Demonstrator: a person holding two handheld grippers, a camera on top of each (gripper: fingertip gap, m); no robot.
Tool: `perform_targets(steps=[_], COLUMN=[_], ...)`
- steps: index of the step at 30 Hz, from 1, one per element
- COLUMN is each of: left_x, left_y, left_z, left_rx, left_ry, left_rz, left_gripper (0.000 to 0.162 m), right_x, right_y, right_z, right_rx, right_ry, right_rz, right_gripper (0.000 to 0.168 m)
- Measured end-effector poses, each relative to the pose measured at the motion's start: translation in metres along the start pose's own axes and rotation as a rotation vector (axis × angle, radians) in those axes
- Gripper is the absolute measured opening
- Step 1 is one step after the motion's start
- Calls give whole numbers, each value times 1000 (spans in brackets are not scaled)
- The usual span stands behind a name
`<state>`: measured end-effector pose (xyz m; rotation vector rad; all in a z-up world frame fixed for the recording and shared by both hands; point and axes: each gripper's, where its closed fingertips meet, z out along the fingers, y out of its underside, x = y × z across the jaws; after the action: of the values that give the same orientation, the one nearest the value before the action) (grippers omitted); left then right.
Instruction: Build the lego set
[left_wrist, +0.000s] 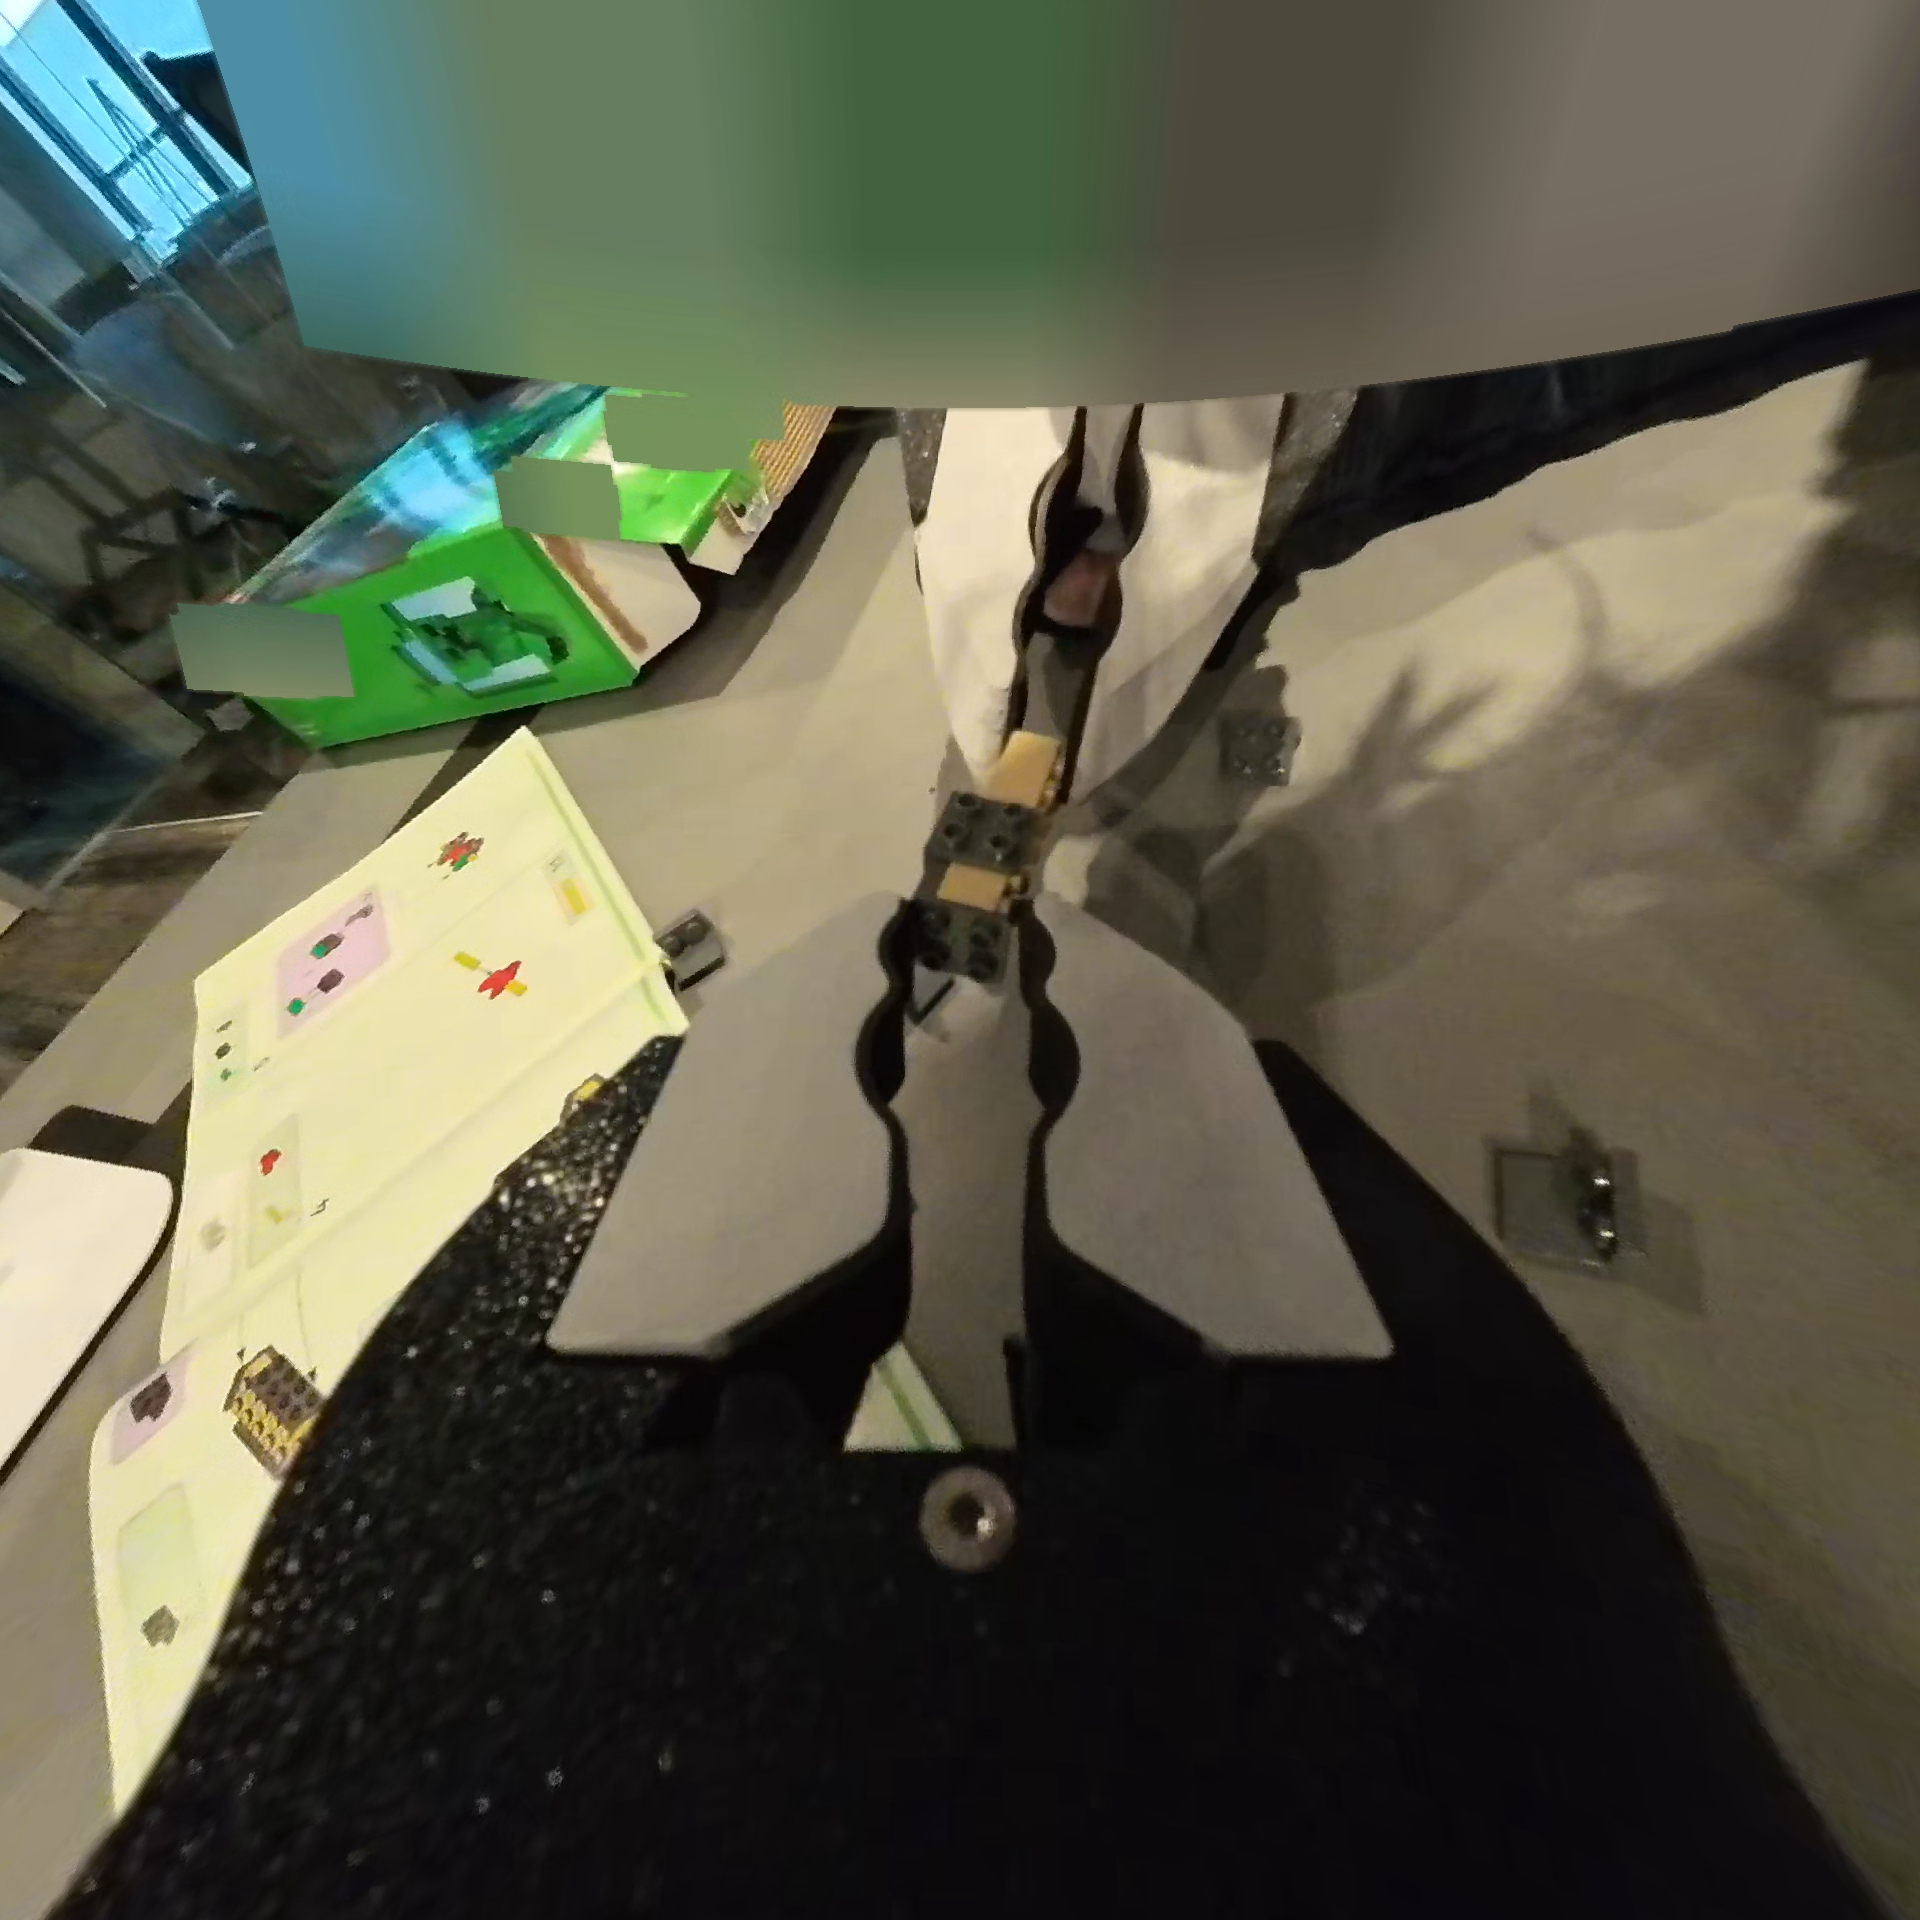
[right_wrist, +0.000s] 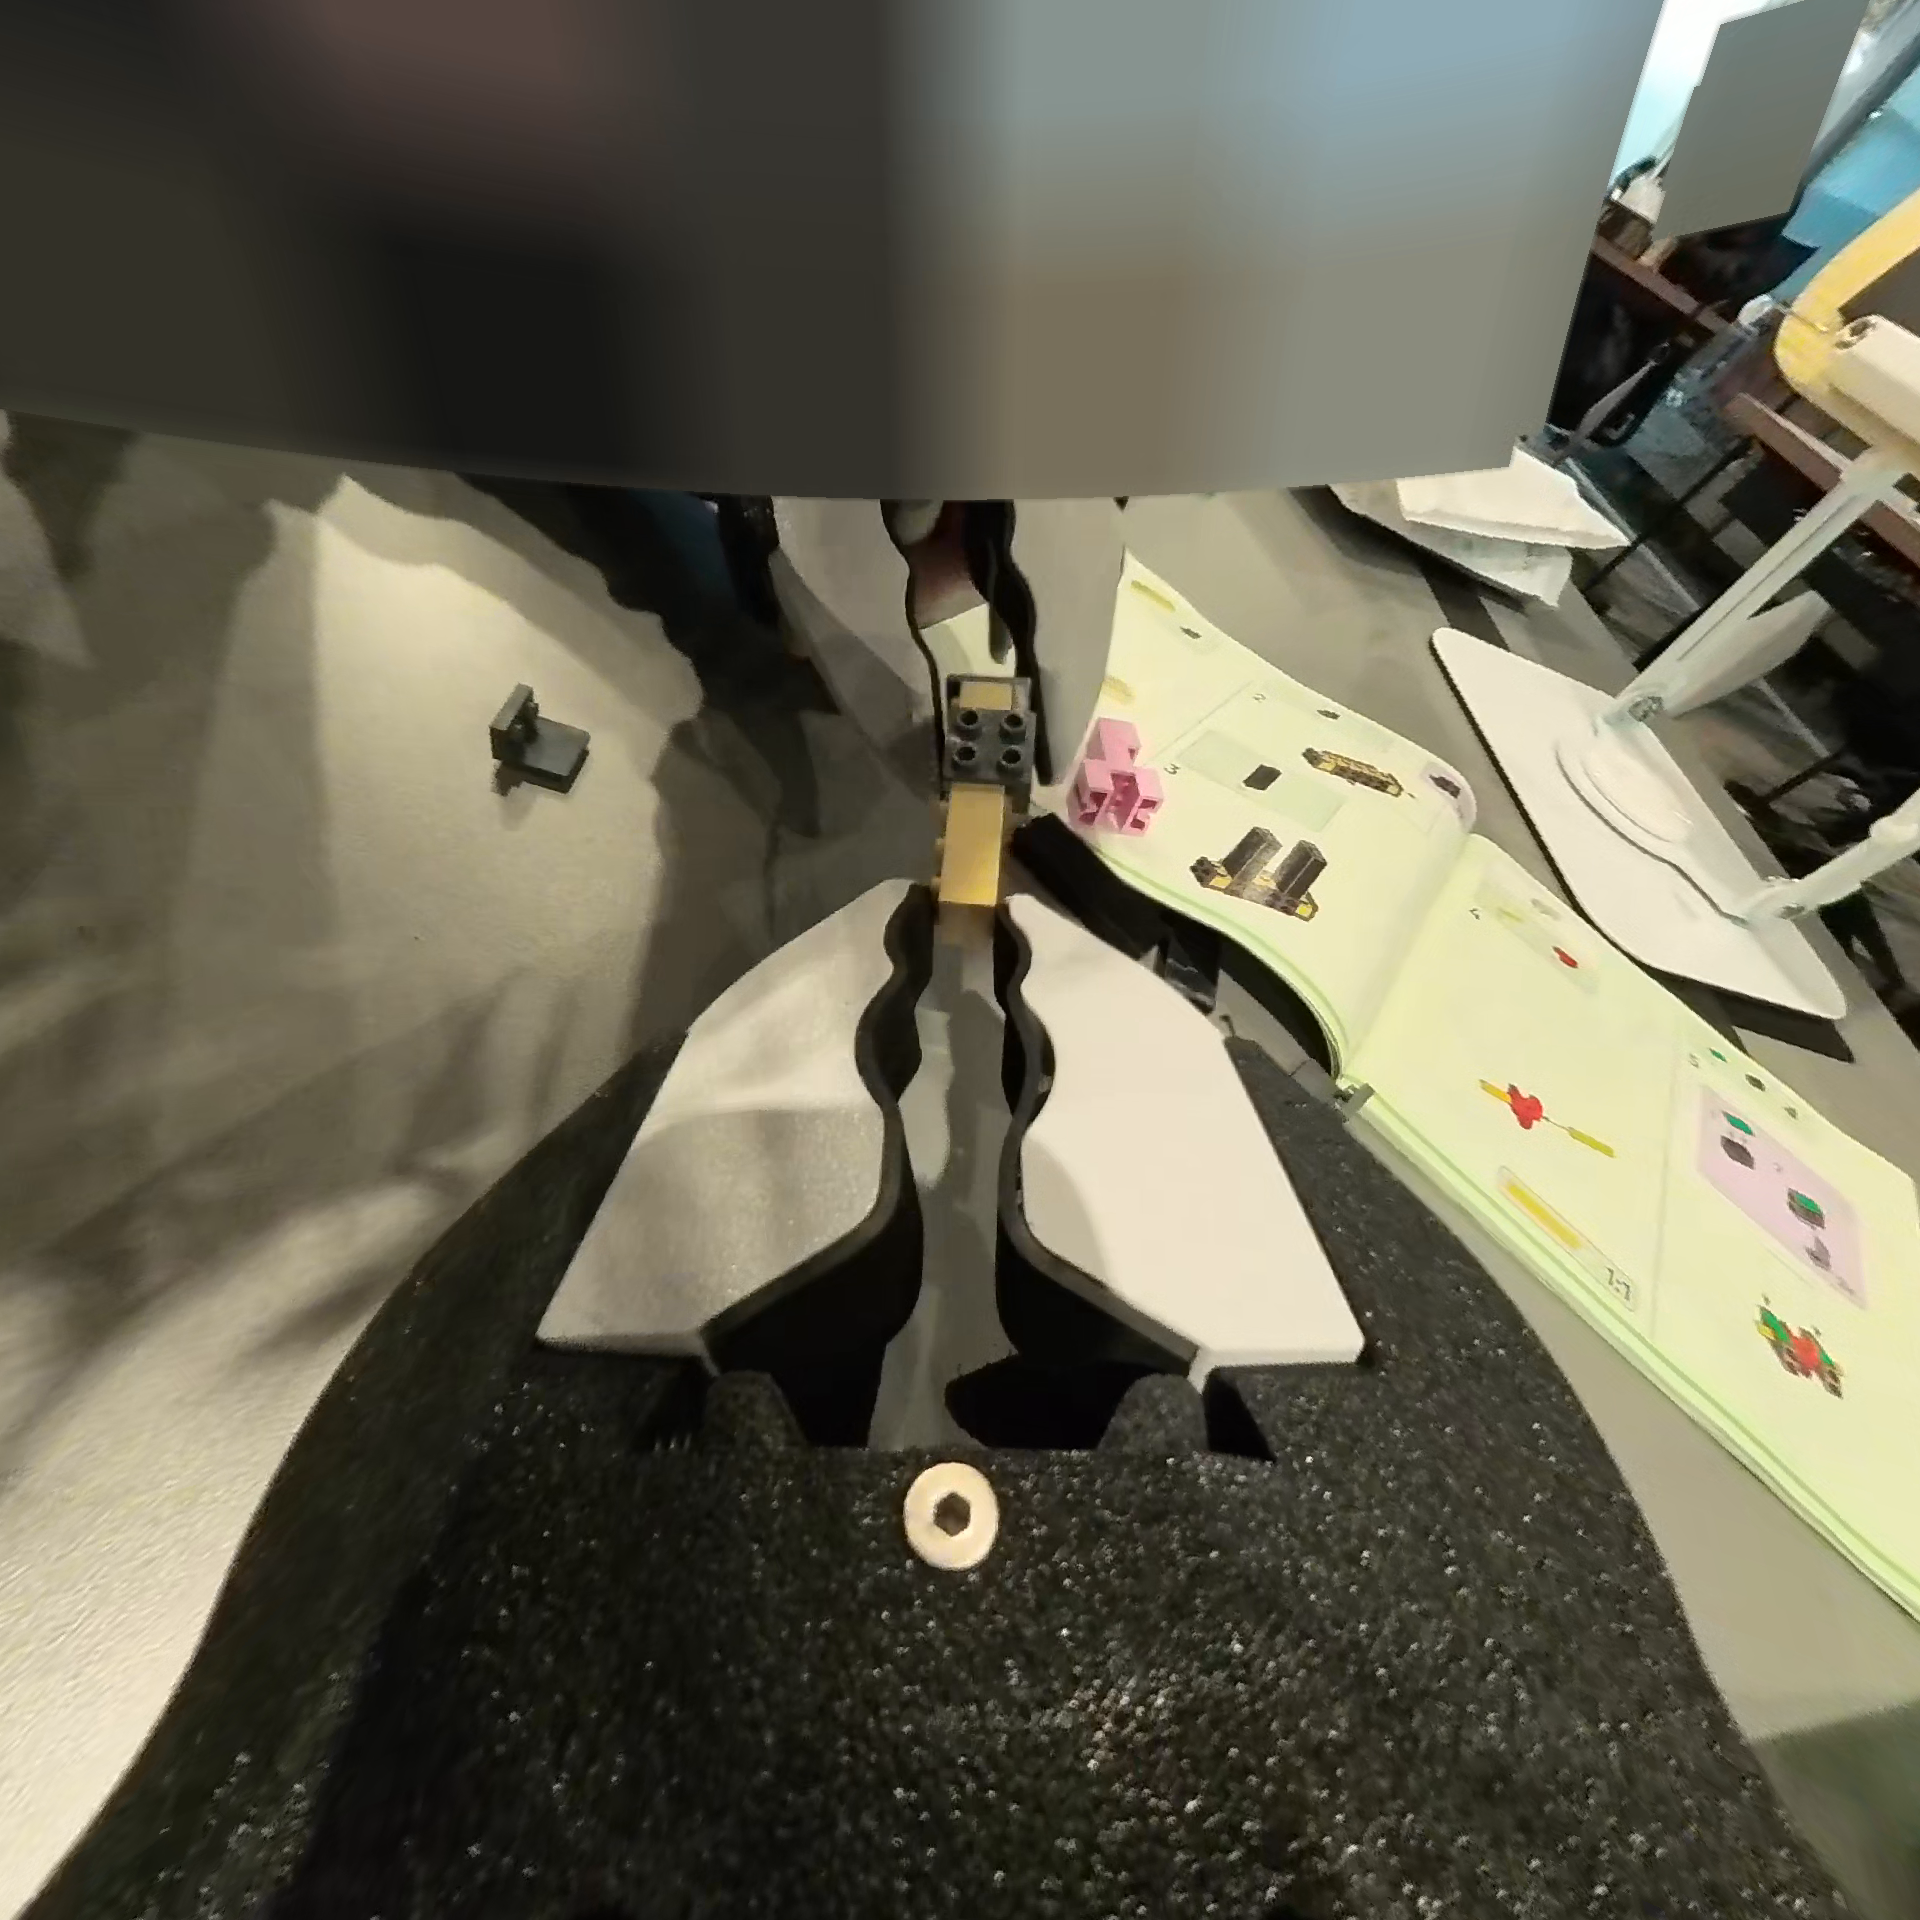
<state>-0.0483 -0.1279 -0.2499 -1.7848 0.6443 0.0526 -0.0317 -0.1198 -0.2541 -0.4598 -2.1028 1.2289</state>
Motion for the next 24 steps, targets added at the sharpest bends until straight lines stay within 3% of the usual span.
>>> perform_targets(steps=[1, 22, 24], left_x=[0, -4, -5], left_y=[1, 4, 9], left_z=[0, 4, 7], left_rx=[0, -80, -128], left_ry=[2, -39, -55], left_rz=[6, -18, -25], left_gripper=[19, 17, 17], right_x=[0, 10, 11], right_y=[0, 2, 1], right_z=[0, -1, -2], right_rx=[-1, -3, 3], right_ry=[-1, 66, 85], right_rz=[-1, 14, 0], right_gripper=[11, 12, 21])
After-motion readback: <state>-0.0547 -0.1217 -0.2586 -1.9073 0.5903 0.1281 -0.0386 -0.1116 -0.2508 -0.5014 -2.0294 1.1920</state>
